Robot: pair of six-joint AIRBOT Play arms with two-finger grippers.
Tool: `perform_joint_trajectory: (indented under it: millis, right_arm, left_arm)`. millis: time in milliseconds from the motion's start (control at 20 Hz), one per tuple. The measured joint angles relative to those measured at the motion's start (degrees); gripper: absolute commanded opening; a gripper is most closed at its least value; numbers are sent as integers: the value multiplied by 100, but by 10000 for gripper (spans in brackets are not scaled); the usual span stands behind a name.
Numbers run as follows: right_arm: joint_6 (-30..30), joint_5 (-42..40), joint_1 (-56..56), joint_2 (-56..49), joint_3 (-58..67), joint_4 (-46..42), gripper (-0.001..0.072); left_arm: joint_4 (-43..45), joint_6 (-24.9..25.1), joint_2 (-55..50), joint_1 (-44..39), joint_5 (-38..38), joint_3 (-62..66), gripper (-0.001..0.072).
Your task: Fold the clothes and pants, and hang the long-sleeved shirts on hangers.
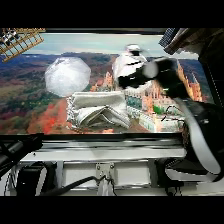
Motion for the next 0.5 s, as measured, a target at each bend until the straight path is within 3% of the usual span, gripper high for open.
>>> perform_joint_trajectory:
  millis: [150, 300, 500]
  right_arm:
    - [-505, 0, -1283, 286, -944, 964, 519]
    - [-1423, -55, -2111, 326, -1980, 2299, 522]
    - [-2367, -153, -2380, -7, -2787, 3436, 522]
  left_arm:
    - [17, 20, -76, 0, 184, 0, 380]
    - [-50, 70, -393, 2, 299, -2, 407]
    - [-310, 170, -984, 2, 782, -2, 407]
